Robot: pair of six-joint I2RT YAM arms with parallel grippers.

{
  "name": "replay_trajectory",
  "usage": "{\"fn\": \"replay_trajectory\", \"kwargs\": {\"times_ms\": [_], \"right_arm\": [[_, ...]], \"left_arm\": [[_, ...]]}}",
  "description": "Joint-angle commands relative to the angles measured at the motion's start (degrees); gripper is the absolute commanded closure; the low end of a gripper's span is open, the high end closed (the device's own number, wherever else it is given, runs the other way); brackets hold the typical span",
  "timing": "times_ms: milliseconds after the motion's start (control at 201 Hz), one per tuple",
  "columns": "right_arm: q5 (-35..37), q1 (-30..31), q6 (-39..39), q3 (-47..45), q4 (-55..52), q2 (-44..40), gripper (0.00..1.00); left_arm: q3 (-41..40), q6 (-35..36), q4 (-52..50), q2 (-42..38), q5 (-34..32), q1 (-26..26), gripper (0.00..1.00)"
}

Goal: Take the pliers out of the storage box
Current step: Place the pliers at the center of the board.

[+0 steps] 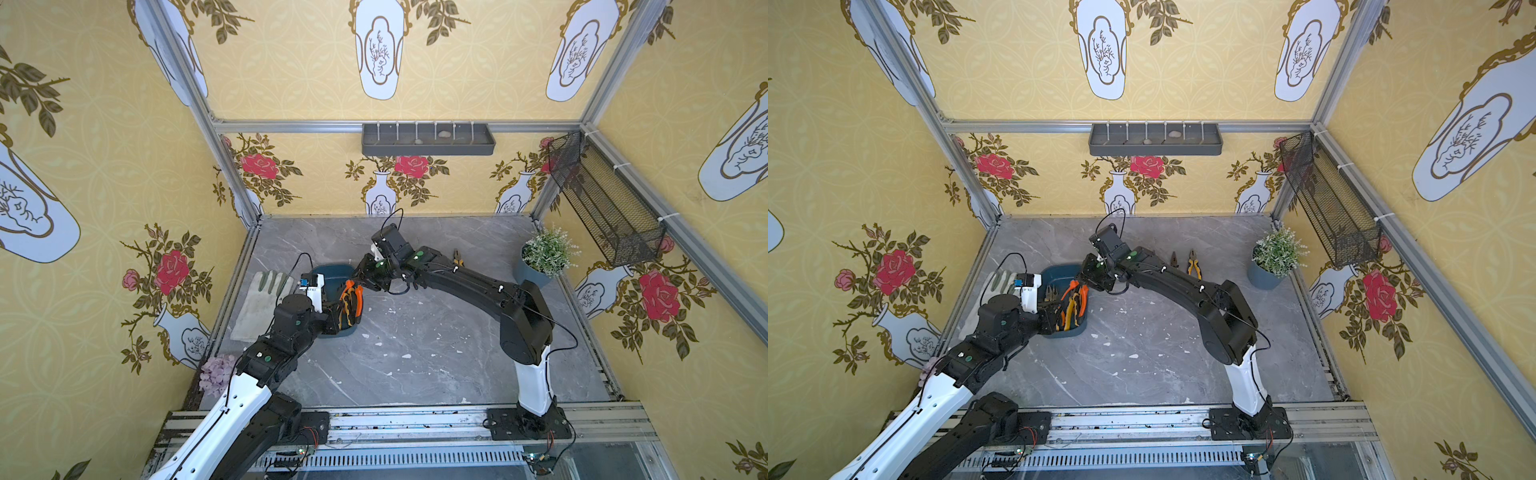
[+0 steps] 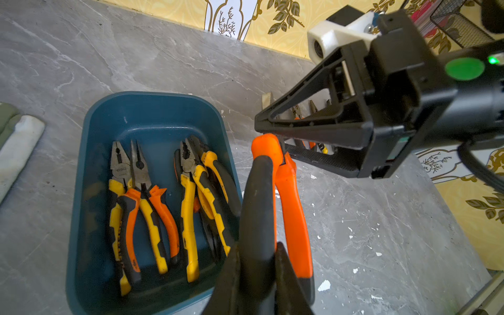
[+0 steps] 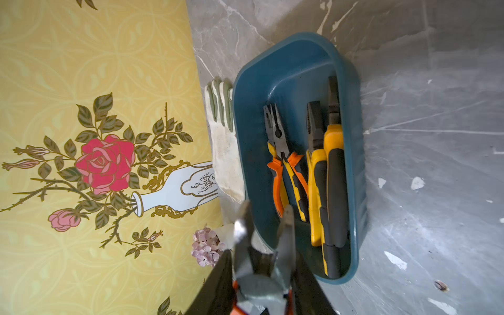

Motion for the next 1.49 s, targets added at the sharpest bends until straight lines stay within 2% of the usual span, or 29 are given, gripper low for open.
{"fn": "replay_trajectory", "kwargs": {"times_ms": [0, 388, 498, 528, 647, 861, 1001, 1056, 1075, 1115, 1170, 1489], "right_arm": [[-10.2, 1.1, 3.2, -0.8, 4.6, -0.5, 0.62], [-9.7, 1.4, 4.1, -0.9, 4.1, -0.5, 0.68], [-9.5, 1.3, 4.1, -1.2, 4.2, -0.4, 0.73], [-9.5, 1.3, 4.1, -1.1, 4.3, -0.3, 0.82], [-9.5, 1.1, 3.2, -0.7, 4.2, 0.1, 1.0], [-7.3, 1.0, -2.2, 3.5, -0.8, 0.9, 1.0], [-5.6, 1.0, -6.9, 7.9, -5.9, 2.8, 1.0], [-4.7, 0.9, -8.6, 9.9, -8.0, 3.5, 1.0], [-4.3, 0.9, -9.2, 10.4, -8.6, 3.7, 1.0], [-3.3, 0.8, -10.3, 11.4, -10.2, 4.3, 1.0], [-1.3, 0.8, -12.0, 12.8, -12.6, 4.6, 1.0], [12.9, -4.0, -23.2, 18.8, -26.2, 7.1, 1.0]], "left_arm": [[-0.3, 0.3, 5.0, 0.1, -0.6, -0.1, 1.0], [-0.3, 0.3, 5.1, 0.0, -0.5, -0.2, 1.0], [-0.5, 0.0, 5.3, 0.1, 0.0, -0.3, 1.0], [-0.6, -0.1, 5.4, 0.0, 0.2, -0.3, 1.0], [-1.4, -0.7, 6.1, -0.4, 0.5, -0.6, 1.0], [-1.3, -0.8, 6.1, -0.4, 0.8, -0.8, 1.0], [-1.0, -1.1, 6.4, 0.1, 0.4, -0.8, 0.45], [-0.9, -1.3, 6.4, 0.5, 0.1, -0.7, 0.27], [-0.8, -1.4, 6.4, 0.6, 0.0, -0.7, 0.16], [-0.5, -1.7, 6.1, 0.8, -0.1, -0.7, 0.06], [0.0, -1.7, 5.8, 1.2, 0.1, -0.7, 0.0], [1.9, -1.7, 4.4, 0.7, 0.6, -0.7, 0.01]]}}
